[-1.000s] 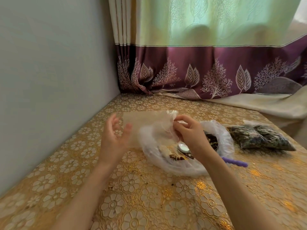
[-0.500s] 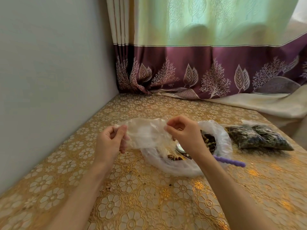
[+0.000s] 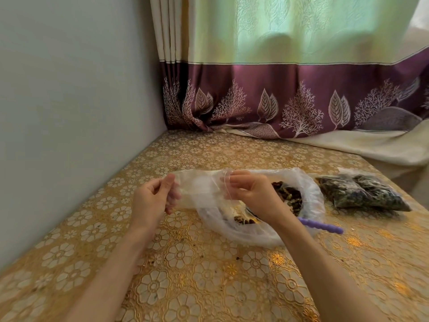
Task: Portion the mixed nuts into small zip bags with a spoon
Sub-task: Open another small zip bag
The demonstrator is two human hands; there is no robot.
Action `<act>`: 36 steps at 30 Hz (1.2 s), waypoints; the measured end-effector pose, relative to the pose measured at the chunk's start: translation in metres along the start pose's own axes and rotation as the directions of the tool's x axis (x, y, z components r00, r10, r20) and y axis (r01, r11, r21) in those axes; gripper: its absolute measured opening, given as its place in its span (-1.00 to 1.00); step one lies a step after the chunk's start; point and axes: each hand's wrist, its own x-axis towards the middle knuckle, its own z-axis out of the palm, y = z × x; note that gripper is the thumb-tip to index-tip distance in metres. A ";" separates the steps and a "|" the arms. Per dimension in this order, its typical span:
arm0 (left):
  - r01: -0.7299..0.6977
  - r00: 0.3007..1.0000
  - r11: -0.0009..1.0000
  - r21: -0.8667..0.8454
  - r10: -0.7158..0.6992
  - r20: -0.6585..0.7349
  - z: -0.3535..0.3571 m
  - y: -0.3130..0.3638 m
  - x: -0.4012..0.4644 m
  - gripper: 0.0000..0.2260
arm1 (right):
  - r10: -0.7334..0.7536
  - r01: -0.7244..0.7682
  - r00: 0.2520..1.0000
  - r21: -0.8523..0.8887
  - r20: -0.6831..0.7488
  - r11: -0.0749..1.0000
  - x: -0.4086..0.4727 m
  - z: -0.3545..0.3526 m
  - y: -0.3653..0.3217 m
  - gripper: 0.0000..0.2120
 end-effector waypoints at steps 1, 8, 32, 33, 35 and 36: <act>-0.002 1.000 1.000 0.000 0.002 0.002 0.000 0.000 0.000 -0.67 | 0.006 -0.006 1.000 -0.011 0.020 1.000 0.000 0.000 0.000 -0.80; -0.033 0.999 0.997 0.067 0.035 -0.033 -0.007 -0.002 0.003 -0.63 | -0.037 0.033 0.999 0.123 0.034 0.992 -0.005 -0.001 -0.008 -0.86; -0.681 0.732 0.455 0.574 0.442 0.518 0.002 0.020 -0.010 -0.07 | -0.104 0.132 0.983 -0.189 0.149 0.973 -0.009 -0.002 -0.025 -0.56; -0.677 0.736 0.454 0.580 0.421 0.530 0.003 0.021 -0.012 -0.03 | -0.110 0.145 0.978 -0.193 0.178 0.970 -0.009 0.002 -0.027 -0.56; -0.653 0.757 0.489 0.579 0.389 0.525 0.003 0.024 -0.014 -0.01 | -0.115 0.160 0.968 -0.195 0.221 0.968 -0.009 0.007 -0.030 -0.57; -0.636 0.770 0.514 0.576 0.375 0.516 0.003 0.025 -0.015 -0.02 | -0.114 0.161 0.965 -0.193 0.235 0.968 -0.009 0.009 -0.031 -0.57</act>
